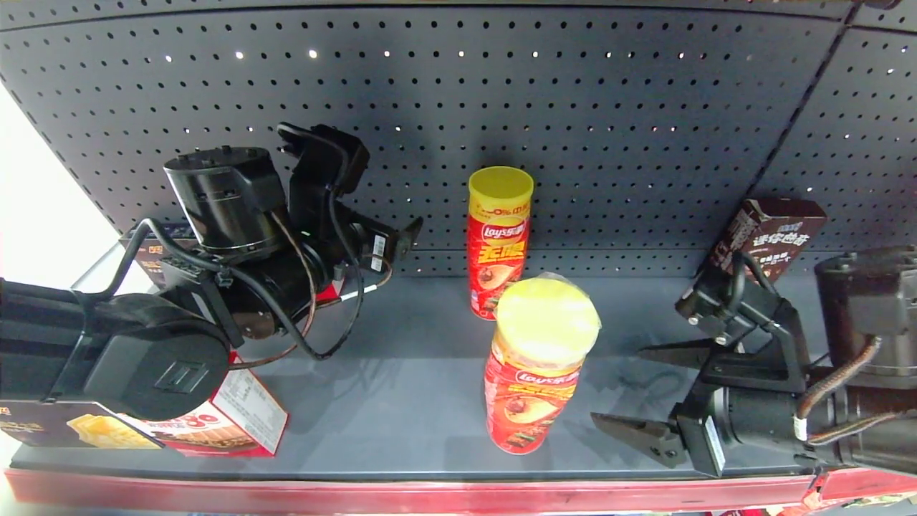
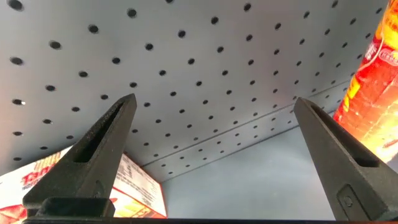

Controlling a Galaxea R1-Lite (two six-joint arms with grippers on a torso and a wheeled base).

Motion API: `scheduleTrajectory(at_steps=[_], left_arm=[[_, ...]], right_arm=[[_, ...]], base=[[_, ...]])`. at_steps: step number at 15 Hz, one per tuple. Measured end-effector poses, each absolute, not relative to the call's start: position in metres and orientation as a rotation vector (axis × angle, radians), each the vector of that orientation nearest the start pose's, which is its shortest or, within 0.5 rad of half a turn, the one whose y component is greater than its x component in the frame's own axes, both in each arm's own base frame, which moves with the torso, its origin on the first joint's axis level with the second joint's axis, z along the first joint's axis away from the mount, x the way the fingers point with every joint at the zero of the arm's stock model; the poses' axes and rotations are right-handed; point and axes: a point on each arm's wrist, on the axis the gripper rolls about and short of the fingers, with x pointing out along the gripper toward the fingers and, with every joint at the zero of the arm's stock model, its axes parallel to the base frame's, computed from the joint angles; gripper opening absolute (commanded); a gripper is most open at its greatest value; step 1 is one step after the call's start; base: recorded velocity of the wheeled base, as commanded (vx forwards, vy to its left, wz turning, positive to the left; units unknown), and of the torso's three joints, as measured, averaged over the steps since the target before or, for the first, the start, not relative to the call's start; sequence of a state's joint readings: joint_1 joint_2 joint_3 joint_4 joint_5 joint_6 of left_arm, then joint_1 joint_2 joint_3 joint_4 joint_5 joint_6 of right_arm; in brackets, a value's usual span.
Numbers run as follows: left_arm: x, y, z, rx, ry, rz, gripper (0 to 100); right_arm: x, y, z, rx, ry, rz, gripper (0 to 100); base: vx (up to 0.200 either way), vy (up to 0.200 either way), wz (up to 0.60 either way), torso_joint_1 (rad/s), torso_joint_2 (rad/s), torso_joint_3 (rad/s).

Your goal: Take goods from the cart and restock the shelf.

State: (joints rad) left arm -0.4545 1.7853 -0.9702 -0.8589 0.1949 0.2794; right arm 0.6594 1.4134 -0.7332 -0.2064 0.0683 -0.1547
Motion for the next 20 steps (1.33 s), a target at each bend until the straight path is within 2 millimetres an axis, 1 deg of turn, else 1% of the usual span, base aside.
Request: scheduleTrajectory(at_steps=[3, 7, 10, 15, 20], left_arm=[[0.308, -0.145, 0.223, 0.262, -0.082, -0.250, 100], [0.309, -0.145, 0.225, 0.261, -0.085, -0.249, 100], [0.309, -0.146, 0.225, 0.260, -0.088, -0.249, 100], [0.310, -0.146, 0.225, 0.261, -0.087, -0.250, 100], [0.310, -0.146, 0.224, 0.261, -0.085, -0.251, 100]], right_arm=[[0.194, 0.151, 0.197, -0.295, 0.416, 0.731, 100], [0.204, 0.158, 0.191, -0.301, 0.426, 0.719, 100], [0.206, 0.161, 0.189, -0.304, 0.431, 0.720, 100], [0.210, 0.157, 0.190, -0.296, 0.430, 0.698, 100], [0.211, 0.163, 0.191, -0.300, 0.424, 0.717, 100]], base=[[0.000, 0.000, 0.00, 0.000, 0.00, 0.000], [0.000, 0.000, 0.00, 0.000, 0.00, 0.000], [0.000, 0.000, 0.00, 0.000, 0.00, 0.000], [0.000, 0.000, 0.00, 0.000, 0.00, 0.000], [0.000, 0.000, 0.00, 0.000, 0.00, 0.000]])
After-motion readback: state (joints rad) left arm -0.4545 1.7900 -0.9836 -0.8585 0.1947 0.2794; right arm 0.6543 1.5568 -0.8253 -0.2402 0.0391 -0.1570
